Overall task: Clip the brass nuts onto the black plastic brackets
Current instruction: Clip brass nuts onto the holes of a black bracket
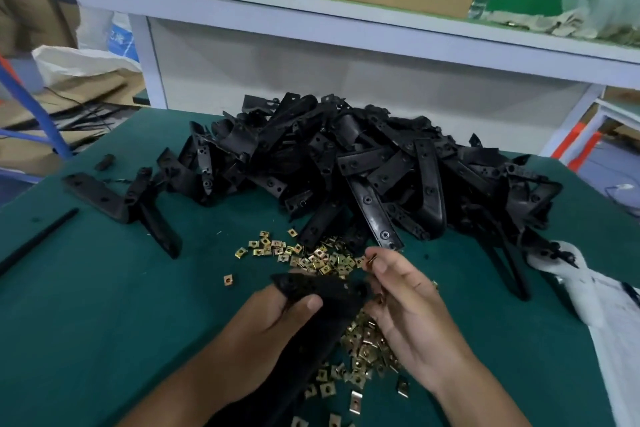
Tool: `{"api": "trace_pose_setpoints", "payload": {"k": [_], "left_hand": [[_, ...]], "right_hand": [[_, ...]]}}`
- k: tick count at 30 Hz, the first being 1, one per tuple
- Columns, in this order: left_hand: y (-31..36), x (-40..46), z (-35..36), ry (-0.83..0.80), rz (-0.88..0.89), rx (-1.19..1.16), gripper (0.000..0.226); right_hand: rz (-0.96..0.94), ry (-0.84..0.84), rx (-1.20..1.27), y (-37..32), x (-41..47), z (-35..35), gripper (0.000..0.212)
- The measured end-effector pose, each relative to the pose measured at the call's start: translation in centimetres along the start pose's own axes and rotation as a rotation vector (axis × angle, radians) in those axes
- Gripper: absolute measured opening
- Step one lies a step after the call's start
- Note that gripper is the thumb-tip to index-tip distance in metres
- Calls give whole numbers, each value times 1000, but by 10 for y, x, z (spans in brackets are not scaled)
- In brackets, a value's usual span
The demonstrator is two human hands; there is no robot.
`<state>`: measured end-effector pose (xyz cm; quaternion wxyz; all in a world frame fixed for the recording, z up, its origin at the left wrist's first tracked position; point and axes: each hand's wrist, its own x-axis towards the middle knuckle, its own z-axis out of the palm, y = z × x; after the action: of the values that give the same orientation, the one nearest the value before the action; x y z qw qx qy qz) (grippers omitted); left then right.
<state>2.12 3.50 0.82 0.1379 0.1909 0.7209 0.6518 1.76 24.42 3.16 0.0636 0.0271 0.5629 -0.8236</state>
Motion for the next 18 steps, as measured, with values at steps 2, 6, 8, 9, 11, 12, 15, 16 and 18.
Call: {"api": "trace_pose_setpoints", "payload": {"k": [2,6,8,9,11,12,15,16,18], "left_hand": [[3,-1,3,3,28,70,39],[6,-4,9,66,96,188,21],[5,-5,11,76,146,238,11],[6,-5,11,83,180,269,10],[5,-5,10,84,225,297,12],[4,-4,9,81,234,287,11],[1,-3,8,82,251,291,9],[0,-3,8,84,256,299,9],[-1,-3,8,86,262,307,8]], "right_hand": [[-29,-10,-88,-3,-2,1,29],[-74,-76,-233,-3,-8,5,14],[-81,-100,-300,-1,-10,6,13],[-80,-110,-313,1,-11,7,14],[-79,-119,-315,2,-12,8,18],[-80,-120,-314,3,-12,8,19],[-95,-130,-326,3,-12,8,18],[-101,-136,-327,3,-12,8,17],[-109,-145,-325,4,-13,9,16]]}}
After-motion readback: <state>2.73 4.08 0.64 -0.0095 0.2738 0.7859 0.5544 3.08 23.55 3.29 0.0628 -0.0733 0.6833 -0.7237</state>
